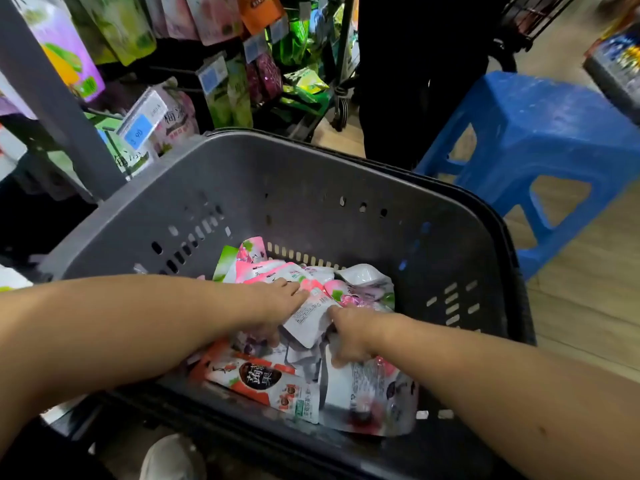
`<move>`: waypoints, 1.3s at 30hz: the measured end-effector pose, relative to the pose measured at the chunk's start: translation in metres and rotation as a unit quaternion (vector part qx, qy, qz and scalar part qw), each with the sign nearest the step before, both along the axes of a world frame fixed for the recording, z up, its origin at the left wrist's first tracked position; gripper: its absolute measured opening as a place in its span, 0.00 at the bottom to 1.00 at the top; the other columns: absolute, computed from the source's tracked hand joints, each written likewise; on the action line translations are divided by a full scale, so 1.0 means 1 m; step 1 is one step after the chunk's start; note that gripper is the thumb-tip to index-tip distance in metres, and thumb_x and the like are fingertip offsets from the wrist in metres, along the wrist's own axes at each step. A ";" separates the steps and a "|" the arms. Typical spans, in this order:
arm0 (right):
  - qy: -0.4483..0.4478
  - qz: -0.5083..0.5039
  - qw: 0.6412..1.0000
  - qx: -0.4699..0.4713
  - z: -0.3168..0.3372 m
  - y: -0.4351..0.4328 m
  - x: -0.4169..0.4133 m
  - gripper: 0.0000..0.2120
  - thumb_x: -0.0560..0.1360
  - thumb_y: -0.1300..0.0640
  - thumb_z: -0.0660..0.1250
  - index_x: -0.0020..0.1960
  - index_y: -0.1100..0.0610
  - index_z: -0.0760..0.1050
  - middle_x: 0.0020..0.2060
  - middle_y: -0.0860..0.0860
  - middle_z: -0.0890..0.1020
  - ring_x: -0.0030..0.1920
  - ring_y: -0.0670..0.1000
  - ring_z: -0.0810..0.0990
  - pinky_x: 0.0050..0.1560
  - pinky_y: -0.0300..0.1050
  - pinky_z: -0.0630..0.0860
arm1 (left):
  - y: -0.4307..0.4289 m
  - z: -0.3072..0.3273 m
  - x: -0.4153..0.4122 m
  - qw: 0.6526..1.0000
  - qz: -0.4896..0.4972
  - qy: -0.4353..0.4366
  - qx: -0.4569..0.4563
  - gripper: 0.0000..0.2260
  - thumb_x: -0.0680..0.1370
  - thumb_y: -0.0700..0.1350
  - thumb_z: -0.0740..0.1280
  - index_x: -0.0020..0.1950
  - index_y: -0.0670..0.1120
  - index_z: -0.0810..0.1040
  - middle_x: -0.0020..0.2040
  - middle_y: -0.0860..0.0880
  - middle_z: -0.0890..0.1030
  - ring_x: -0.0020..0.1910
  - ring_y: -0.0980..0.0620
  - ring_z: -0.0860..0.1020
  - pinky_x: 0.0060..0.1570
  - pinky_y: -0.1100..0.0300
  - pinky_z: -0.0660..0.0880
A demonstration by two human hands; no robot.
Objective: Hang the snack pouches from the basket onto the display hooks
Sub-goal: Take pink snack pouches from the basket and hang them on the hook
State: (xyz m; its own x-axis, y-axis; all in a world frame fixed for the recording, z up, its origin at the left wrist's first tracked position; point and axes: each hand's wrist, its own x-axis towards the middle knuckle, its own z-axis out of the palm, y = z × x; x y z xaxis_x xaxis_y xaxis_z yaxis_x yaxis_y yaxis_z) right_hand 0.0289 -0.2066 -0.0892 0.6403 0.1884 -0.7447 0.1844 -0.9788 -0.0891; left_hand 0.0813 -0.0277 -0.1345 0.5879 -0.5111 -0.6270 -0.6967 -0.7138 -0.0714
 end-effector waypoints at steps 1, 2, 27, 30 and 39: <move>0.013 -0.007 1.000 -0.002 0.002 -0.001 -0.001 0.38 0.72 0.51 0.78 0.75 0.57 0.62 0.64 0.56 0.78 0.60 0.60 0.79 0.58 0.53 0.79 | 0.000 -0.002 -0.003 1.000 -0.003 -0.012 -0.003 0.51 0.73 0.55 0.76 0.83 0.46 0.43 0.82 0.43 0.50 0.79 0.42 0.56 0.72 0.46 0.66; 0.029 -0.004 1.000 -0.010 0.006 -0.001 -0.002 0.41 0.72 0.50 0.78 0.77 0.58 0.59 0.66 0.56 0.77 0.62 0.61 0.78 0.59 0.53 0.78 | 0.000 -0.005 -0.005 1.000 -0.004 -0.025 -0.002 0.51 0.74 0.56 0.75 0.83 0.47 0.43 0.82 0.43 0.50 0.78 0.41 0.56 0.71 0.46 0.67; -0.124 0.130 0.983 0.040 0.100 -0.017 0.021 0.16 0.68 0.48 0.80 0.41 0.53 0.74 0.38 0.50 0.79 0.42 0.57 0.79 0.39 0.46 0.73 | 0.043 0.122 -0.002 0.934 0.244 -0.077 -0.248 0.11 0.85 0.47 0.56 0.43 0.48 0.65 0.41 0.49 0.71 0.44 0.45 0.71 0.44 0.54 0.65; -0.173 0.094 0.976 0.094 0.108 -0.025 0.030 0.15 0.69 0.49 0.79 0.41 0.52 0.73 0.40 0.50 0.80 0.42 0.56 0.79 0.40 0.49 0.74 | 0.050 0.142 -0.003 0.878 0.346 -0.077 -0.321 0.13 0.85 0.47 0.57 0.41 0.47 0.66 0.38 0.49 0.72 0.40 0.47 0.72 0.39 0.54 0.64; -0.241 -0.004 0.948 0.210 0.105 -0.030 0.031 0.10 0.72 0.53 0.78 0.44 0.53 0.77 0.42 0.47 0.80 0.42 0.48 0.77 0.40 0.43 0.73 | 0.062 0.149 -0.001 0.655 0.556 0.030 -0.510 0.11 0.82 0.42 0.63 0.40 0.42 0.76 0.28 0.46 0.76 0.21 0.53 0.71 0.22 0.65 0.67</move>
